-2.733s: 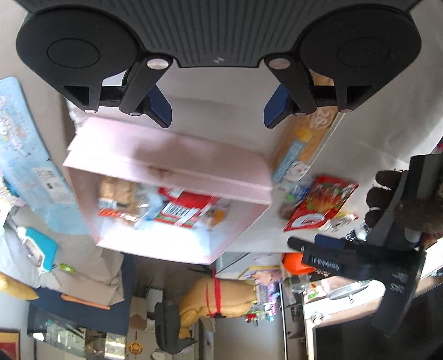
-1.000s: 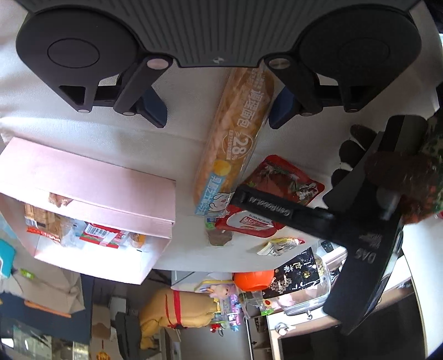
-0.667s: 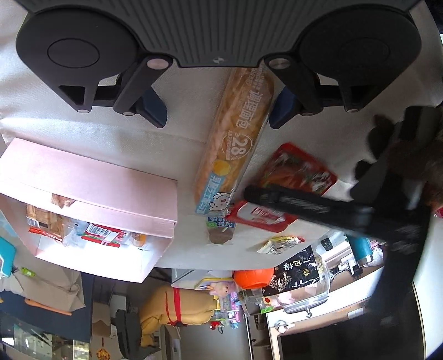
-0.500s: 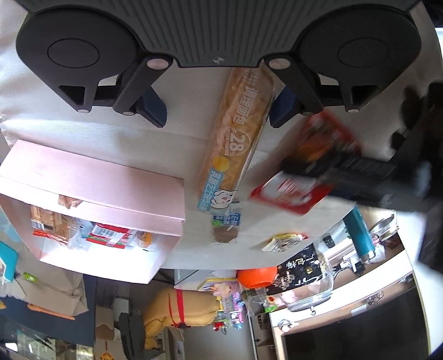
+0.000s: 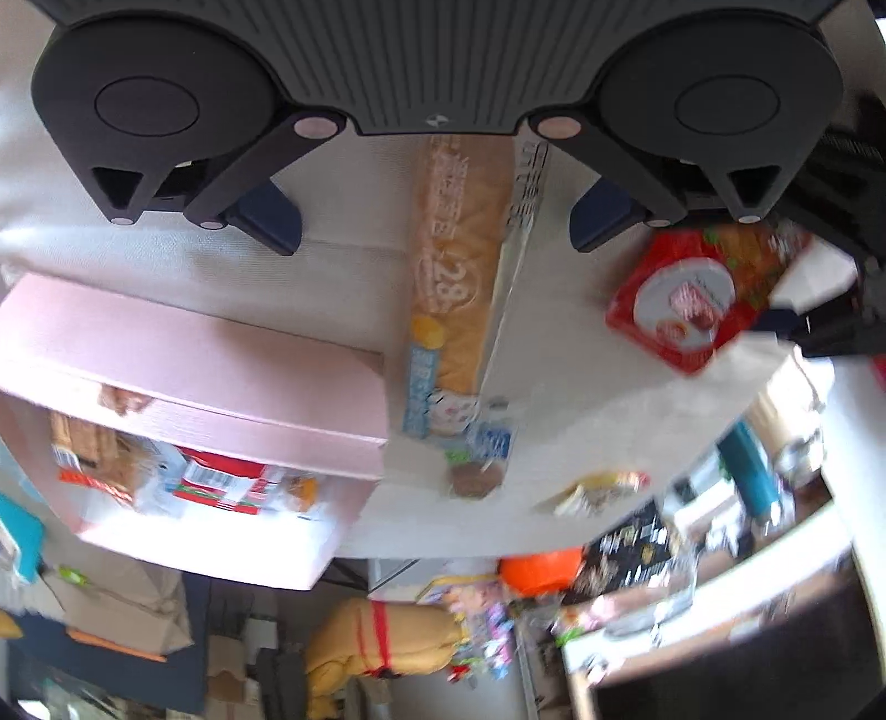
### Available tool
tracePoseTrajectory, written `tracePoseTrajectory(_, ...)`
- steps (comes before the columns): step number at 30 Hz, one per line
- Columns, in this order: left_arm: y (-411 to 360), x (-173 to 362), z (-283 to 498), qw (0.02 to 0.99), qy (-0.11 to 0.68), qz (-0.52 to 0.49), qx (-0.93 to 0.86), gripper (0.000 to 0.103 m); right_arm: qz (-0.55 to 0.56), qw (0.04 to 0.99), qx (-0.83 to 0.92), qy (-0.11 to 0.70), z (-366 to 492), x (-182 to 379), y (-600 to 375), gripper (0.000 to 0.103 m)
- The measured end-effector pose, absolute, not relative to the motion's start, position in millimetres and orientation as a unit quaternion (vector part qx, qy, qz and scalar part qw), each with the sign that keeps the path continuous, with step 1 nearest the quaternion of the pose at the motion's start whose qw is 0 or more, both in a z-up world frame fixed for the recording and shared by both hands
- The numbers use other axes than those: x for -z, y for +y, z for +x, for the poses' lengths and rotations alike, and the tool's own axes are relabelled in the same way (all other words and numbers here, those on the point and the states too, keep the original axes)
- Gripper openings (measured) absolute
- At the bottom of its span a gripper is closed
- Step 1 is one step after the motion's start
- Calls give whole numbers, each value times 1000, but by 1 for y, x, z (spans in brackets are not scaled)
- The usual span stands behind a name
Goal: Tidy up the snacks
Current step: 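Lift the chicken packet with the left gripper while the right grasps the long bread loaf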
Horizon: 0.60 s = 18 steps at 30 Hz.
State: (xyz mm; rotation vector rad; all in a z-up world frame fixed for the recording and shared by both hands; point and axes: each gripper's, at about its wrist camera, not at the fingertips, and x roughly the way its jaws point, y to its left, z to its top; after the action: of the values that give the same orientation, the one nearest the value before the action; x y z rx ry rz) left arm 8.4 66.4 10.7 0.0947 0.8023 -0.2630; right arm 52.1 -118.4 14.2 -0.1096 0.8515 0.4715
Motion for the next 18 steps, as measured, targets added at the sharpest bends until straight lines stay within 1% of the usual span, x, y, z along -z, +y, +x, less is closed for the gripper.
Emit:
tracePoseTrajectory(2, 66, -10, 7, 914, 384, 45, 126, 90, -88, 875, -229, 418, 50, -15, -111, 103)
tracePoseTrajectory(4, 66, -9, 6, 915, 381, 44, 124, 91, -98, 868, -236, 427, 51, -17, -110, 102)
tracePoseTrajectory(5, 65, -9, 6, 915, 381, 43, 123, 91, -96, 865, -238, 431, 54, -19, -110, 96)
tracePoseTrajectory(6, 66, -9, 6, 915, 381, 43, 123, 91, -89, 866, -239, 430, 57, -22, -111, 93)
tracePoseTrajectory(10, 66, -10, 8, 915, 383, 39, 121, 92, -51, 876, -237, 416, 74, -33, -109, 90)
tracePoseTrajectory(12, 66, -9, 8, 916, 382, 38, 118, 92, -49, 879, -227, 417, 82, -32, -103, 81)
tracePoseTrajectory(14, 65, -9, 8, 917, 381, 39, 115, 92, -68, 880, -218, 416, 84, -28, -95, 61)
tracePoseTrajectory(15, 64, -9, 8, 917, 381, 39, 114, 93, -78, 881, -215, 414, 82, -26, -93, 58)
tracePoseTrajectory(17, 64, -9, 8, 917, 381, 39, 113, 93, -89, 883, -219, 404, 71, -27, -94, 36)
tracePoseTrajectory(18, 64, -9, 7, 917, 381, 39, 114, 93, -86, 880, -230, 407, 65, -30, -98, 34)
